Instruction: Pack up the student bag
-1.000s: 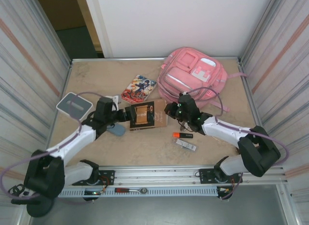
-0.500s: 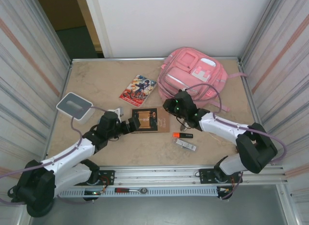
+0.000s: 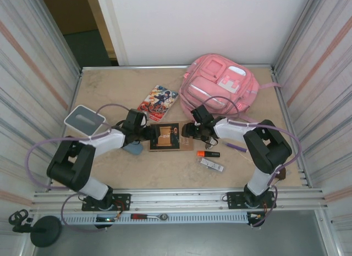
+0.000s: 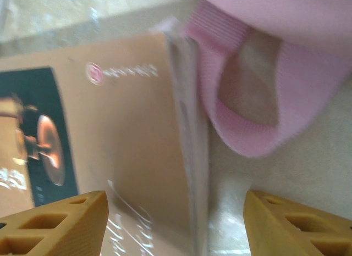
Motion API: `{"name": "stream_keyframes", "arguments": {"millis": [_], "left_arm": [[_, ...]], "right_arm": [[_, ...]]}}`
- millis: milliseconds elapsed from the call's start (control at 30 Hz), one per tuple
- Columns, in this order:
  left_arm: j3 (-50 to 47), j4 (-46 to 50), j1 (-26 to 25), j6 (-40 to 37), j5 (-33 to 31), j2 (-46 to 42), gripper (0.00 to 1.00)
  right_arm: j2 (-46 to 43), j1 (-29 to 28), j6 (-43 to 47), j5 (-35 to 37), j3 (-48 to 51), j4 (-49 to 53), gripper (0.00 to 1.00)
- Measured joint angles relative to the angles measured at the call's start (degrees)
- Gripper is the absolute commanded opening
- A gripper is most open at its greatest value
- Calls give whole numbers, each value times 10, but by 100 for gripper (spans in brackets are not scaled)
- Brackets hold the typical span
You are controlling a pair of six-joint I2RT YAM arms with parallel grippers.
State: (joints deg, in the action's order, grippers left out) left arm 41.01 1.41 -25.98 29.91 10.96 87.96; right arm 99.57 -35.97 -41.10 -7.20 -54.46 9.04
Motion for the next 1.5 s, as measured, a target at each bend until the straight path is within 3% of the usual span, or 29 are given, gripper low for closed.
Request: {"name": "stream_keyframes", "arguments": {"millis": [167,233,300,400,533,633,700,767,967,1200,1500], "left_arm": [[9,-14,-1,-9,12,32,43],[9,-19,2,-8,14,36,40],[9,-21,3,-7,14,37,39],[9,-23,4,-7,14,37,39],[9,-25,6,-8,15,36,41],[6,-26,17,-6,26,27,51],[-3,-30,27,-2,37,6,62],[-19,-32,33,7,43,-31,72],[-88,-43,39,66,43,-215,89],[-167,-82,29,183,40,-333,94],[-192,-207,-61,296,39,-258,96]], "right_arm": [[12,5,0,-19,-4,-21,52],[12,14,-4,-24,4,-34,38],[9,24,-7,-33,17,-49,18],[-9,33,-8,-45,38,-73,0],[-28,34,-22,-56,70,-111,0],[-52,34,-55,-75,105,-151,0],[-76,34,-87,-83,128,-182,0],[-103,33,-122,-85,146,-205,0],[-181,21,-234,-36,179,-261,0],[-216,-14,-317,48,188,-318,0],[-218,-61,-372,106,199,-384,0]]}}
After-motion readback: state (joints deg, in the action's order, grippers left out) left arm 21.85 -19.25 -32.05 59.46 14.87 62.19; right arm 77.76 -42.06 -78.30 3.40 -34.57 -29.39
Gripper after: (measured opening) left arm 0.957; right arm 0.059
